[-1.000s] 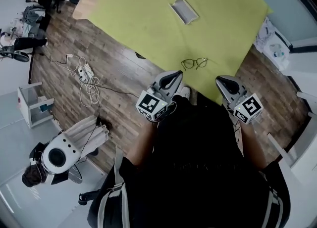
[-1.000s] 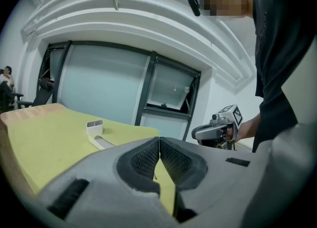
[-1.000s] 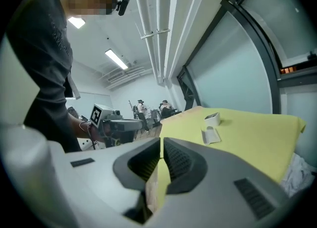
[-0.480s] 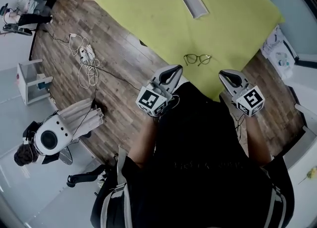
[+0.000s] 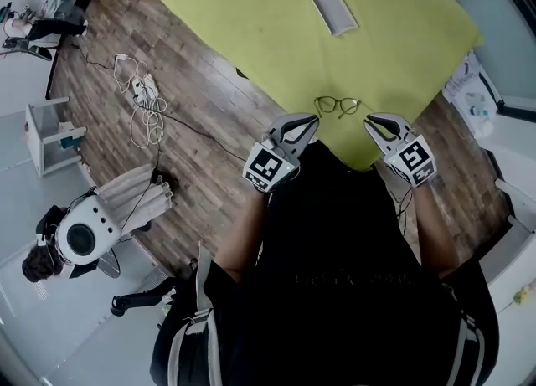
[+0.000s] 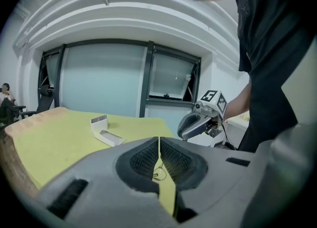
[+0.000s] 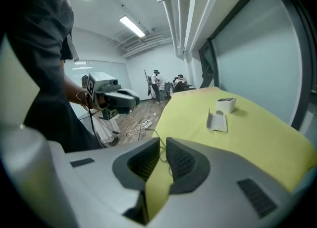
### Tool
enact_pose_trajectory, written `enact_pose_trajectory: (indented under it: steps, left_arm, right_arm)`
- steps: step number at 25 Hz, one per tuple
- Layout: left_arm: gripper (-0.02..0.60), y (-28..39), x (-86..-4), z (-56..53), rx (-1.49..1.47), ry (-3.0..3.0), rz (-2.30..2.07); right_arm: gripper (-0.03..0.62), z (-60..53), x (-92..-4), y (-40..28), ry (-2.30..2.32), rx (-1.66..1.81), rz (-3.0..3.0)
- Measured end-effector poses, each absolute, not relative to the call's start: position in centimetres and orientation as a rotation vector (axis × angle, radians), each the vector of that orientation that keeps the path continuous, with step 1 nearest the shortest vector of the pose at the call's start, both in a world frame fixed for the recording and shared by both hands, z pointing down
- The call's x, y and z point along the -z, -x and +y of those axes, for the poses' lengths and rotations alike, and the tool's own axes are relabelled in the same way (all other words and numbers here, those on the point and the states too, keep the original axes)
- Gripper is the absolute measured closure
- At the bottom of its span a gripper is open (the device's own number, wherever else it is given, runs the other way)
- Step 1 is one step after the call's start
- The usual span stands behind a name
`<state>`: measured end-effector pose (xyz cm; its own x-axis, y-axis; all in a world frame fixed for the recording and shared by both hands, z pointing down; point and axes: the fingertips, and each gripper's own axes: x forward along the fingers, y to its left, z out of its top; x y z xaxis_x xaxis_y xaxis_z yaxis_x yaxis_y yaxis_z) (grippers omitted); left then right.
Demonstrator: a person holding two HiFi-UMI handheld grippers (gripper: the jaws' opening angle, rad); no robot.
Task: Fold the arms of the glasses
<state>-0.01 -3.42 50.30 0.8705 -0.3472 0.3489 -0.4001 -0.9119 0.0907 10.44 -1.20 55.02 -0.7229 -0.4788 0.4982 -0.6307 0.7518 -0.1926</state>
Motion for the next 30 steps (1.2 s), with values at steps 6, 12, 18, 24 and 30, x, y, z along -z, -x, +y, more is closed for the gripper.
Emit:
enact_pose_trajectory:
  steps: [6,12,18,24,30]
  left_arm:
    - [0.561,0.1,-51.3,-3.3,-0.498,-2.857,-0.56]
    - [0.563,-0.2,-52.4,-2.8,-0.509,-2.825,-0.508]
    - [0.563,-0.4,-53.0,-2.0,-0.532,-2.808,-0.49]
    - [0.563,0.1,-53.1,-1.9,-0.52,-2.782,-0.524]
    - [0.563,0.5,-53.4,-1.6,-0.522,-2.763,-0.566]
  right_arm:
    - [0.562,-1.9,-57.2,-9.6,-0.76,-0.475,-2.447]
    - [0.562,-2.9,-59.5,-9.6,-0.714,-0.456,-2.335]
    - [0.56,-3.6,-61.7,-9.2,-0.631,-0.391,-2.28]
    - [0.56,-3.9,-63.5,-9.2,-0.539,-0.261,-2.183]
    - [0.56,-3.5,-65.2,-8.9,-0.425,-0.127,-2.116]
